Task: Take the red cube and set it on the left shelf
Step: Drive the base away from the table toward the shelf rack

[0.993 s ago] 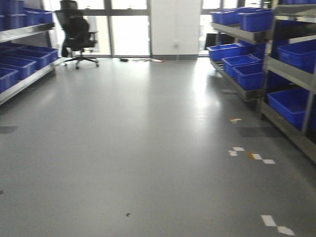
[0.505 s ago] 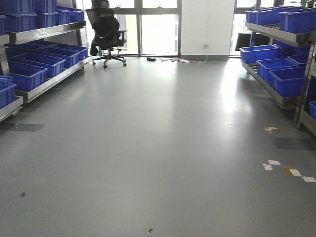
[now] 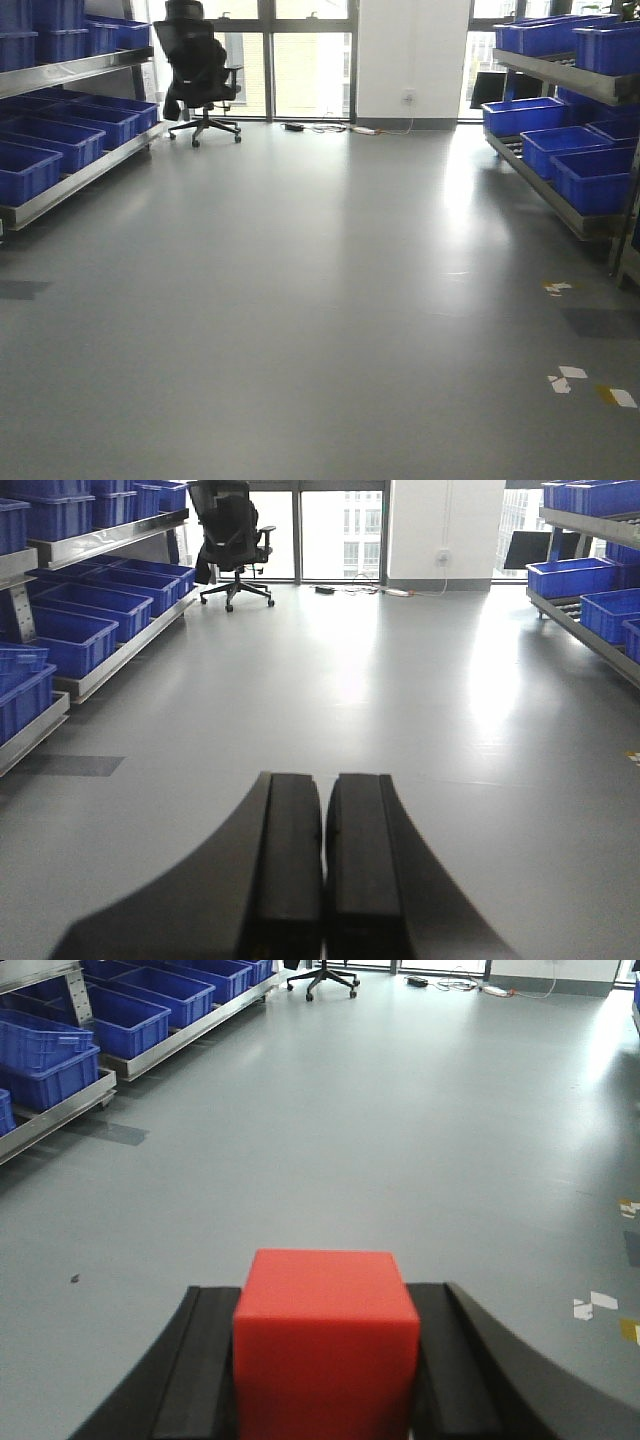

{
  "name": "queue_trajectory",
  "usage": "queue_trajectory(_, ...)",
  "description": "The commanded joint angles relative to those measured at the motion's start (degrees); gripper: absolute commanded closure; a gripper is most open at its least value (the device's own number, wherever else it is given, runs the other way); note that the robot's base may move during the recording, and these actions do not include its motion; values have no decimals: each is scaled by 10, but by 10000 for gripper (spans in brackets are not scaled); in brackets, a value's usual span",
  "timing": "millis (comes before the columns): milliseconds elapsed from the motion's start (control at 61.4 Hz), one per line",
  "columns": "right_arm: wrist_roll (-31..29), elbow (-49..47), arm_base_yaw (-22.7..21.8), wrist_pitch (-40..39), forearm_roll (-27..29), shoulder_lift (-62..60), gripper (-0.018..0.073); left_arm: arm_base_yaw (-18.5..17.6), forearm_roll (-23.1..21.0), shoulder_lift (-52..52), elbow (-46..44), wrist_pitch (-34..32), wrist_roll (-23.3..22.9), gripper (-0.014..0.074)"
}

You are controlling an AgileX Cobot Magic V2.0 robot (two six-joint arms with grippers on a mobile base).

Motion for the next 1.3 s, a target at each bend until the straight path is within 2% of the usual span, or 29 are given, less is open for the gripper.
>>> queue_trajectory(0, -5, -13, 0, -47, -3, 9, 375, -2, -4, -8, 13, -50, 0, 495)
queue_trajectory(1286, -5, -13, 0, -47, -3, 9, 375, -2, -4, -8, 13, -50, 0, 495)
